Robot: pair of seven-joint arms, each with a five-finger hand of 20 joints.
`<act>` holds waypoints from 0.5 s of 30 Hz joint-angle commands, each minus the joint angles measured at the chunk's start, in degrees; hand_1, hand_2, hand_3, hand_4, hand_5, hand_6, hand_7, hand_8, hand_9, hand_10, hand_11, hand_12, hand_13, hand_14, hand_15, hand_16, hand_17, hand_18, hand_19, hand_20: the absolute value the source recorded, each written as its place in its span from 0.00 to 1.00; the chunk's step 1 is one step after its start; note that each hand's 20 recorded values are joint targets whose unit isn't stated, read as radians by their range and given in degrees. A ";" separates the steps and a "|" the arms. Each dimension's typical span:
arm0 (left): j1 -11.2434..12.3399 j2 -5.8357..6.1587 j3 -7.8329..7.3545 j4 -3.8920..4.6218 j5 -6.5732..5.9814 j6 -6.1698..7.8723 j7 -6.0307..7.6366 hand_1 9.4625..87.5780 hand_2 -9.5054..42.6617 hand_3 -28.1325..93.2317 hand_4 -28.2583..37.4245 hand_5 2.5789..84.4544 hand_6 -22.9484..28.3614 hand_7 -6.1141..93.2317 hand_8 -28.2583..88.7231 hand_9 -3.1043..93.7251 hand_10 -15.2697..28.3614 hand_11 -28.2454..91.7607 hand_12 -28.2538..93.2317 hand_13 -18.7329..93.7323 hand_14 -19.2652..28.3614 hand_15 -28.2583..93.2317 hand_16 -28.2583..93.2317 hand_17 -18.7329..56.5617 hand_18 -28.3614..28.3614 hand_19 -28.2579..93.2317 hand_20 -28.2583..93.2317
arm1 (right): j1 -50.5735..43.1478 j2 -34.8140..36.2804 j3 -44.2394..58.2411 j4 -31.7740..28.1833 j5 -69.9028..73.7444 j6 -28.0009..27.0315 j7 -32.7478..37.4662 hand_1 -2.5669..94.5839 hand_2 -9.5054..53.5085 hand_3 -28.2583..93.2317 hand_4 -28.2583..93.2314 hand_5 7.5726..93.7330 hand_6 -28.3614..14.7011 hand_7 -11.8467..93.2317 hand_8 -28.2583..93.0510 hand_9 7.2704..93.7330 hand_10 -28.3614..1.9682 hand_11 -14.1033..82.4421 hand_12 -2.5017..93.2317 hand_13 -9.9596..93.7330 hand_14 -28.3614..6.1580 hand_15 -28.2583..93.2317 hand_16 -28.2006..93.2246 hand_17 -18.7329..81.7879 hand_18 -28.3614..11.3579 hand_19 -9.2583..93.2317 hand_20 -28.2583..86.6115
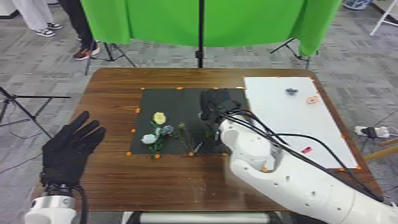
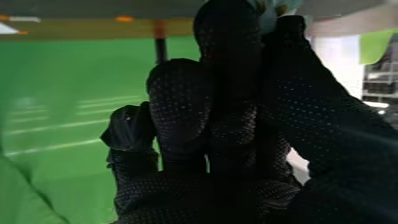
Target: Arrange flowers
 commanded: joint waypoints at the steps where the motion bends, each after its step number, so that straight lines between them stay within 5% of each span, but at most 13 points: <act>1: 0.11 -0.05 0.38 0.28 0.02 0.04 -0.08 0.19 0.31 0.90 0.08 0.47 0.67 0.18 0.17 0.40 0.82 0.46 0.33 0.39 0.98 0.68 0.16 0.13 0.95 0.67 0.38 | -2.42 -1.10 1.96 -1.23 -3.81 -3.44 -4.23 0.56 0.00 0.82 0.00 0.90 0.73 0.25 0.24 0.97 0.71 0.40 0.36 0.77 0.59 0.85 0.38 0.44 0.15 1.00 0.74; 4: 0.35 -0.65 0.13 0.21 0.32 0.12 -0.40 0.19 0.31 0.90 0.08 0.47 0.67 0.18 0.17 0.40 0.82 0.46 0.33 0.39 0.98 0.68 0.16 0.13 0.95 0.67 0.38 | -3.86 -1.65 3.52 -1.84 -5.37 -5.27 -5.81 0.52 0.00 0.82 0.00 0.86 0.73 0.26 0.23 0.94 0.70 0.42 0.34 0.75 0.57 0.86 0.38 0.43 0.15 1.00 0.74; 9: 0.58 0.99 0.85 0.31 -0.83 0.74 1.17 0.19 0.31 0.90 0.08 0.47 0.67 0.18 0.17 0.40 0.82 0.46 0.33 0.39 0.98 0.68 0.16 0.13 0.95 0.67 0.38 | -5.22 -1.56 4.78 -2.90 -7.05 -7.46 -7.76 0.44 0.00 0.86 0.00 0.79 0.73 0.26 0.19 0.87 0.64 0.53 0.26 0.73 0.54 0.87 0.37 0.42 0.15 1.00 0.74; 15: 0.87 -0.29 0.26 0.19 0.35 0.09 -0.16 0.19 0.31 0.90 0.08 0.47 0.67 0.19 0.17 0.40 0.82 0.47 0.33 0.39 0.98 0.68 0.16 0.13 0.95 0.67 0.38 | -6.80 -1.75 6.07 -3.94 -7.84 -9.44 -8.53 0.40 0.00 0.87 0.00 0.75 0.72 0.26 0.13 0.84 0.62 0.56 0.23 0.72 0.52 0.88 0.37 0.41 0.15 1.00 0.75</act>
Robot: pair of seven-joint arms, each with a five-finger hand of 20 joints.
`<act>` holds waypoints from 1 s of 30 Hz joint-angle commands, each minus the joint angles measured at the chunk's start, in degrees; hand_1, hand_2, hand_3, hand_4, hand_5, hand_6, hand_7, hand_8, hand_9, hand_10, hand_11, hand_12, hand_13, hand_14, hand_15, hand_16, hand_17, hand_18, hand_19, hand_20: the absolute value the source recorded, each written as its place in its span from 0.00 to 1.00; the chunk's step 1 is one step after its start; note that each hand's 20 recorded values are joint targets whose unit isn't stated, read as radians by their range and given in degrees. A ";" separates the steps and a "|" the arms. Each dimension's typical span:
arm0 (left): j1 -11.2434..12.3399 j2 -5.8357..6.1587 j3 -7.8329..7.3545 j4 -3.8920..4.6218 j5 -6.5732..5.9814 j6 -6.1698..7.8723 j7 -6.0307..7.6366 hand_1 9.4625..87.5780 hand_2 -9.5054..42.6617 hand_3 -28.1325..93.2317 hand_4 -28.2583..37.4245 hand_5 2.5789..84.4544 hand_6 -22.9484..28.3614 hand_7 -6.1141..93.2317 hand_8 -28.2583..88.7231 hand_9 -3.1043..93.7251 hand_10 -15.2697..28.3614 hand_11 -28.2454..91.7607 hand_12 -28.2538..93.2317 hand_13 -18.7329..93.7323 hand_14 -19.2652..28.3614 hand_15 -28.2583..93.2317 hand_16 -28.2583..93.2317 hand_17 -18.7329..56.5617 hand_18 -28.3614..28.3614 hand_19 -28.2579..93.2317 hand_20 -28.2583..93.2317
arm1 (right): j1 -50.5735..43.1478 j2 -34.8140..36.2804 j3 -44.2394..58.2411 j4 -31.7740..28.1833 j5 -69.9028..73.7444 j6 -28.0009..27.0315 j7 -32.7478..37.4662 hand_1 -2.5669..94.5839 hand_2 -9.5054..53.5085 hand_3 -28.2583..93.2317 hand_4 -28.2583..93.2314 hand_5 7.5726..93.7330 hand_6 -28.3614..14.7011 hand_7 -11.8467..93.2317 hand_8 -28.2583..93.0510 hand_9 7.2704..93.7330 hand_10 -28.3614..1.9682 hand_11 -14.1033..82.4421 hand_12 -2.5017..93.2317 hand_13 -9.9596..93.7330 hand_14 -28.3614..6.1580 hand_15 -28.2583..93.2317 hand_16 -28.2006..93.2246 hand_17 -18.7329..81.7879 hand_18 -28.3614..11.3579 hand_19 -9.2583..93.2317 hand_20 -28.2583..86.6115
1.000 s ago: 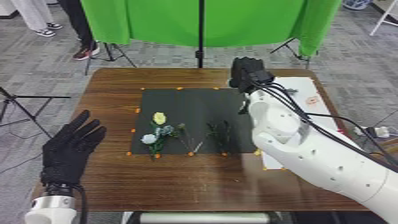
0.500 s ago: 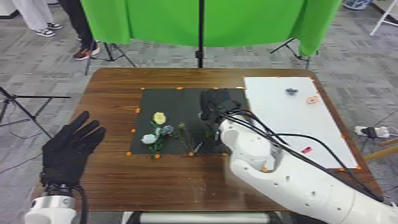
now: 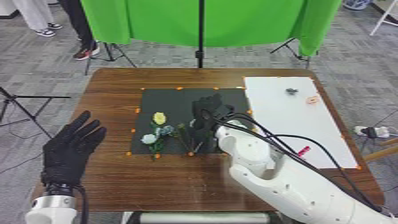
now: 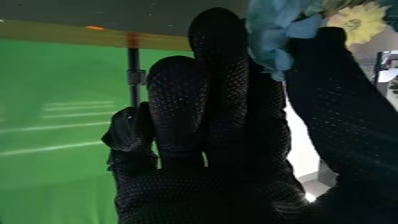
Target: Arrange flowers
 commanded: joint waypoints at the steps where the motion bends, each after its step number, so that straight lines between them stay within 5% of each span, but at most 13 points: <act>1: 0.98 -1.07 -0.37 0.16 0.73 0.05 -1.03 0.19 0.31 0.90 0.08 0.47 0.67 0.19 0.17 0.40 0.82 0.47 0.33 0.39 0.98 0.68 0.16 0.12 0.95 0.68 0.38 | -2.11 -0.63 1.71 -1.69 -1.65 -2.52 -1.42 0.40 0.00 0.87 0.00 0.75 0.71 0.26 0.13 0.84 0.62 0.57 0.23 0.72 0.52 0.88 0.37 0.41 0.15 1.00 0.75; 7: 1.04 -2.13 -0.87 0.13 1.57 -0.47 -2.24 0.19 0.31 0.90 0.09 0.47 0.67 0.19 0.17 0.40 0.82 0.47 0.33 0.39 0.98 0.68 0.16 0.13 0.95 0.67 0.38 | -2.60 -0.80 2.71 -2.11 -1.37 -3.37 -1.62 0.39 0.00 0.87 0.00 0.72 0.70 0.26 0.13 0.82 0.60 0.58 0.23 0.70 0.50 0.89 0.37 0.40 0.15 1.00 0.76; 14: 0.44 -1.51 -0.21 0.28 1.26 -0.29 -1.02 0.19 0.31 0.90 0.09 0.47 0.67 0.19 0.17 0.40 0.82 0.47 0.33 0.39 0.98 0.68 0.16 0.13 0.95 0.68 0.38 | 1.91 5.70 4.79 -2.76 7.13 4.74 6.36 0.37 0.00 0.87 0.00 0.68 0.69 0.26 0.13 0.77 0.57 0.55 0.21 0.68 0.49 0.88 0.36 0.40 0.14 1.00 0.76; 21: 1.05 -1.36 -0.37 0.13 1.06 0.05 -0.63 0.19 0.31 0.90 0.09 0.47 0.67 0.19 0.17 0.40 0.82 0.47 0.33 0.39 0.98 0.68 0.16 0.12 0.95 0.68 0.38 | 11.50 18.21 0.89 3.32 16.44 15.23 17.98 0.36 0.00 0.88 0.00 0.62 0.66 0.26 0.13 0.67 0.45 0.45 0.18 0.63 0.43 0.86 0.33 0.38 0.15 0.97 0.75; 24: 0.74 -2.07 -0.47 0.15 1.59 -0.08 -1.49 0.19 0.31 0.90 0.09 0.47 0.67 0.19 0.17 0.40 0.82 0.47 0.33 0.39 0.98 0.68 0.16 0.12 0.95 0.68 0.38 | 15.22 21.03 -2.19 7.12 18.95 17.11 21.56 0.36 0.00 0.89 0.00 0.58 0.65 0.26 0.12 0.61 0.42 0.41 0.17 0.60 0.42 0.86 0.32 0.38 0.15 0.98 0.74; 30: 0.64 -0.71 0.04 0.12 0.68 0.23 0.04 0.19 0.31 0.90 0.08 0.47 0.67 0.18 0.17 0.40 0.82 0.46 0.33 0.39 0.98 0.68 0.16 0.13 0.95 0.67 0.38 | 18.51 22.93 -4.65 13.42 21.27 14.84 25.14 0.36 0.00 0.90 0.00 0.54 0.66 0.27 0.12 0.55 0.39 0.38 0.17 0.56 0.40 0.85 0.30 0.37 0.16 0.97 0.73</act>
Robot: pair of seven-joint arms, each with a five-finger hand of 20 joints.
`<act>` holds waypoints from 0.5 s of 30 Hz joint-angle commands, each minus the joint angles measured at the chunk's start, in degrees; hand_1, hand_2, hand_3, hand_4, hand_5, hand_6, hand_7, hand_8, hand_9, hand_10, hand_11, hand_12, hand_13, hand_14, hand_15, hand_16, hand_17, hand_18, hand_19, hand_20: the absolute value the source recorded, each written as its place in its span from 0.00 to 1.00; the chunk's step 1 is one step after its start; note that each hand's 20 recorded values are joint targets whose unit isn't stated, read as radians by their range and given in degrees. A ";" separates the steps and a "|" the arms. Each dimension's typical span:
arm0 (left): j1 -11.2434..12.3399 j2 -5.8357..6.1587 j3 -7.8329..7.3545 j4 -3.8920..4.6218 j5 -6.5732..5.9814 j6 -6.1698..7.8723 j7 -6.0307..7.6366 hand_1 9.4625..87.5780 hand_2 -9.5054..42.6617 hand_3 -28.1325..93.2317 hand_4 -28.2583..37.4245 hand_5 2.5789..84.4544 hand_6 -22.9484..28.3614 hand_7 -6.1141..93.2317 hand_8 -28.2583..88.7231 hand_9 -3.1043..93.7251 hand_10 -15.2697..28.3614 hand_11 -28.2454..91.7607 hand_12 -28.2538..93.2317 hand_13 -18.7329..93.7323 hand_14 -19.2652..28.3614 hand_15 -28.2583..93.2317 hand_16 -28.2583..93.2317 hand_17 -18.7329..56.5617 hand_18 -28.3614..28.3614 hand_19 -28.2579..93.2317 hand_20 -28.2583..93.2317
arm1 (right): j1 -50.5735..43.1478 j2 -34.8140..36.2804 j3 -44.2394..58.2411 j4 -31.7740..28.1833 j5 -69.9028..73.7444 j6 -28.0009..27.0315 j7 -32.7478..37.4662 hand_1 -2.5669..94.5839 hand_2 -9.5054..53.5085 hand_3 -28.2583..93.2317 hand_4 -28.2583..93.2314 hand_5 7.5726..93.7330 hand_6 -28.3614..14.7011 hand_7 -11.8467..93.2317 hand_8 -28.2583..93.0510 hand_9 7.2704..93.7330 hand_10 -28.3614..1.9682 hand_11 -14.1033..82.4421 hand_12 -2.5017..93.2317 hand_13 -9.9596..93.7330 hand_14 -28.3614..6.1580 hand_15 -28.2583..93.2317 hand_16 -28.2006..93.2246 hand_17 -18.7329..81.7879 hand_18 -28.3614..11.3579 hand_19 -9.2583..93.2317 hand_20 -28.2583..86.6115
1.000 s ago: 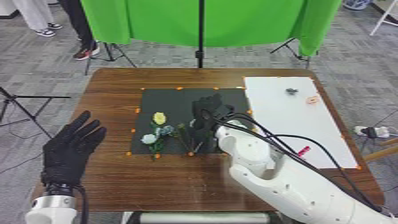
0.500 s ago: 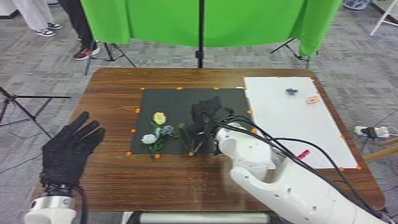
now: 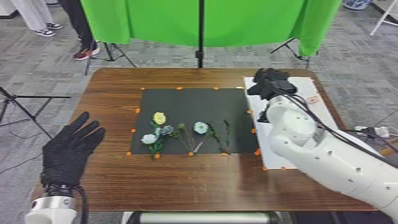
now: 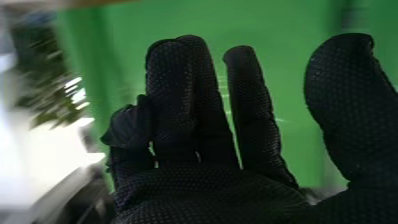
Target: Arrange flowers
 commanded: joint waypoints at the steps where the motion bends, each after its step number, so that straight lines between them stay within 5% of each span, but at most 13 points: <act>1: 0.51 0.96 0.77 0.08 -0.52 0.41 1.34 0.19 0.31 0.90 0.09 0.47 0.67 0.18 0.17 0.40 0.82 0.46 0.33 0.39 0.98 0.68 0.16 0.13 0.95 0.67 0.38 | 4.62 6.38 1.10 8.35 2.18 -3.13 4.89 0.36 0.00 0.90 0.00 0.53 0.66 0.27 0.12 0.53 0.38 0.37 0.17 0.55 0.39 0.85 0.30 0.36 0.16 0.97 0.73; 15: 0.01 1.32 1.13 0.31 -0.99 0.49 1.54 0.19 0.31 0.90 0.09 0.47 0.67 0.19 0.17 0.40 0.82 0.47 0.33 0.39 0.98 0.68 0.16 0.12 0.95 0.68 0.38 | -0.06 3.68 6.99 13.65 6.33 -13.50 5.77 0.36 0.00 0.92 0.00 0.48 0.68 0.27 0.12 0.48 0.37 0.33 0.17 0.51 0.37 0.85 0.28 0.34 0.16 0.96 0.73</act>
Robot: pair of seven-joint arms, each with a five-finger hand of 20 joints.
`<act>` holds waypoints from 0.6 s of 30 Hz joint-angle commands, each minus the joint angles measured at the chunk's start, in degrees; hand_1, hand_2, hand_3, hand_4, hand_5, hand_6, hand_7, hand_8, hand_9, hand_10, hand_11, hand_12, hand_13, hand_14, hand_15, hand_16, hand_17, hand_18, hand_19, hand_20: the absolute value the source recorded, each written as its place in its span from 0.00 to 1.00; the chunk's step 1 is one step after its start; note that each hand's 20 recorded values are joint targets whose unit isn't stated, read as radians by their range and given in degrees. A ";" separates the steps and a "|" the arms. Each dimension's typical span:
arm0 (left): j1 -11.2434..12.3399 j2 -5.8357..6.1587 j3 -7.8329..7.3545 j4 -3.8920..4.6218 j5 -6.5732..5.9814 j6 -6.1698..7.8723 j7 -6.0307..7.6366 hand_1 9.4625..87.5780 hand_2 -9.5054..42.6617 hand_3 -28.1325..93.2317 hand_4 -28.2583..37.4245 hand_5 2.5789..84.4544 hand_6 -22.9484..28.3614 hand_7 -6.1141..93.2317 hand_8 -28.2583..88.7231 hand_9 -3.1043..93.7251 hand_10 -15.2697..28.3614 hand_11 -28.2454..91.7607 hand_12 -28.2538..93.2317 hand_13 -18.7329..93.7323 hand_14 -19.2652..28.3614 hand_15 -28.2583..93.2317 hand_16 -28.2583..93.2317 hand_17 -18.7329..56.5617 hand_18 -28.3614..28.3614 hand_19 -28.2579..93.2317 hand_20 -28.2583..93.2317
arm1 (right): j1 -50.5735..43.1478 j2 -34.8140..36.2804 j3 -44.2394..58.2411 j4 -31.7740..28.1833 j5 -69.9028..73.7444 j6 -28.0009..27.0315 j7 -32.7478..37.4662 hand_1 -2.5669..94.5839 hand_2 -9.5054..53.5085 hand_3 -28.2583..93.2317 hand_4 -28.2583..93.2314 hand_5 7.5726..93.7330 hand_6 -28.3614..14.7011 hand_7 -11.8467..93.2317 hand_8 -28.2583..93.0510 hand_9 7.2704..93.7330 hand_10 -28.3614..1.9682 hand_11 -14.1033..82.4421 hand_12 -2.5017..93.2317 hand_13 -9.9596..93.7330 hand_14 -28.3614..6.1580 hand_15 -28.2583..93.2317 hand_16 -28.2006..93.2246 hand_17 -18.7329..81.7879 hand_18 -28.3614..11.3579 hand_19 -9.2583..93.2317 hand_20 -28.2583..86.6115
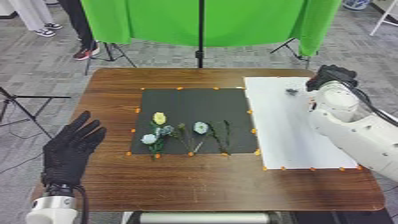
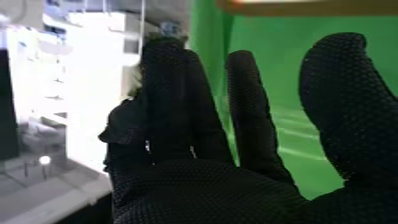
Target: Arrange flowers
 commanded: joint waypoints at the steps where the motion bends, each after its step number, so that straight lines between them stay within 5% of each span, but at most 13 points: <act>1: 0.05 0.08 0.35 0.35 -0.44 0.35 0.04 0.19 0.30 0.90 0.09 0.47 0.67 0.19 0.17 0.40 0.82 0.47 0.33 0.39 0.98 0.68 0.16 0.12 0.95 0.68 0.38 | -2.51 -1.90 1.25 2.33 0.56 -3.39 0.40 0.36 0.00 0.92 0.00 0.48 0.68 0.27 0.12 0.48 0.37 0.33 0.17 0.51 0.37 0.85 0.28 0.34 0.16 0.95 0.74; 10: -0.36 -0.18 0.52 0.54 -0.15 0.03 -0.55 0.19 0.30 0.90 0.09 0.47 0.67 0.19 0.17 0.40 0.82 0.47 0.33 0.39 0.98 0.68 0.16 0.13 0.95 0.68 0.38 | -5.30 -3.56 3.79 4.32 -0.88 -8.49 -0.74 0.40 0.00 0.92 0.00 0.50 0.76 0.28 0.11 0.54 0.44 0.34 0.17 0.54 0.42 0.84 0.28 0.35 0.17 0.95 0.74; 15: -0.42 -1.11 0.45 0.81 0.32 -0.27 -1.20 0.19 0.30 0.90 0.09 0.47 0.67 0.19 0.17 0.40 0.82 0.47 0.33 0.39 0.98 0.68 0.16 0.13 0.95 0.68 0.38 | -5.53 -2.15 -0.04 4.43 -5.66 -1.67 -3.85 0.52 0.00 0.81 0.00 0.76 0.79 0.29 0.18 0.78 0.67 0.34 0.23 0.69 0.60 0.81 0.32 0.41 0.20 0.99 0.71; 18: -0.45 0.49 1.32 0.93 -1.24 0.53 0.02 0.19 0.30 0.90 0.09 0.47 0.67 0.19 0.17 0.40 0.83 0.47 0.33 0.39 0.98 0.68 0.16 0.13 0.95 0.68 0.38 | -5.40 -1.79 -1.26 3.88 -6.71 0.13 -3.75 0.59 0.00 0.74 0.00 0.89 0.80 0.29 0.22 0.94 0.78 0.27 0.34 0.76 0.67 0.82 0.35 0.45 0.22 1.00 0.71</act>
